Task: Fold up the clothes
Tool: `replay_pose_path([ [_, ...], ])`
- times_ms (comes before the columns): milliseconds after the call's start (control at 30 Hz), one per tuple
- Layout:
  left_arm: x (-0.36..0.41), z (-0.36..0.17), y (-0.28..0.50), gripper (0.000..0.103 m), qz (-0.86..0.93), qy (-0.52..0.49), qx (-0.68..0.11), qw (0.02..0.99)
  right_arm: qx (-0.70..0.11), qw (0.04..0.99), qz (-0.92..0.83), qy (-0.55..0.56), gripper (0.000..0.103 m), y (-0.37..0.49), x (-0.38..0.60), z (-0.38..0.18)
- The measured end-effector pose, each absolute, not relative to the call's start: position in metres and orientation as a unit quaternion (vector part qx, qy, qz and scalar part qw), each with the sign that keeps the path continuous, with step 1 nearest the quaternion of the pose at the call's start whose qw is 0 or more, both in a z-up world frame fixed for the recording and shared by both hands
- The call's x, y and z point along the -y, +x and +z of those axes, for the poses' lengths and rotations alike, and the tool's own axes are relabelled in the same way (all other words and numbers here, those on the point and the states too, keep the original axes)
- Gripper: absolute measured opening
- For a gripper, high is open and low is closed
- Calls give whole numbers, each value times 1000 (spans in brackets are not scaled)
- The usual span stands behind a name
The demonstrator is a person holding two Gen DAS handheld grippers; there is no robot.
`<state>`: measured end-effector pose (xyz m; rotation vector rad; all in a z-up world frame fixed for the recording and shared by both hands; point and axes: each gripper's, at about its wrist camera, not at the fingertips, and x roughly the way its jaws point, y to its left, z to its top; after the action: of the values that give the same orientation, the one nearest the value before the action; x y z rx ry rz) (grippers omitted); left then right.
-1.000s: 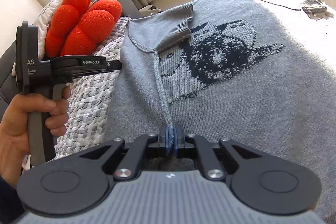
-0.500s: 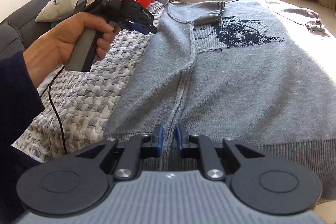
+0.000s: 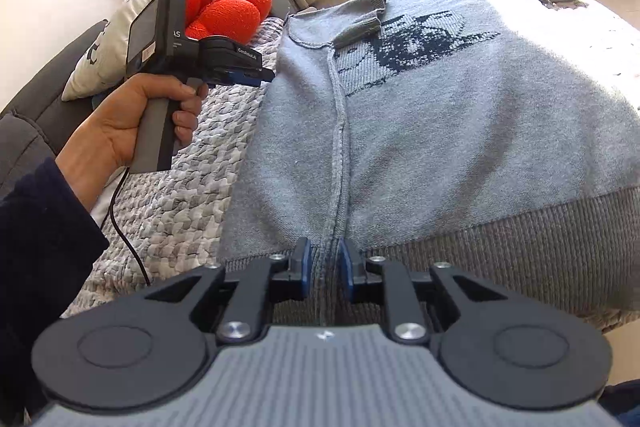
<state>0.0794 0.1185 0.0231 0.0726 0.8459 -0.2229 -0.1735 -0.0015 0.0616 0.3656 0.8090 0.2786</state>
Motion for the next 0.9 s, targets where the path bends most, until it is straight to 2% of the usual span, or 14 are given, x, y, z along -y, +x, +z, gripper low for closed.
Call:
replay_pose_path([
  [200, -115, 18, 79, 22, -107, 56, -412, 903, -346, 909, 198, 120, 36, -185, -20, 76],
  [400, -113, 20, 77, 22, -105, 78, -408, 904, -419, 869, 248, 86, 36, -185, -53, 43],
  [567, -120, 34, 76, 21, -117, 43, -385, 914, -396, 874, 269, 88, 36, -185, -52, 53],
  [700, -111, 48, 67, 21, -158, 24, -353, 922, -377, 889, 241, 99, 36, -156, -31, 75],
  [833, -85, 21, 64, 21, -164, 82, -376, 908, -378, 895, 207, 114, 38, -106, 2, 103],
  [900, -81, 15, 62, 21, -163, 106, -359, 913, -388, 894, 193, 116, 40, -77, 20, 117],
])
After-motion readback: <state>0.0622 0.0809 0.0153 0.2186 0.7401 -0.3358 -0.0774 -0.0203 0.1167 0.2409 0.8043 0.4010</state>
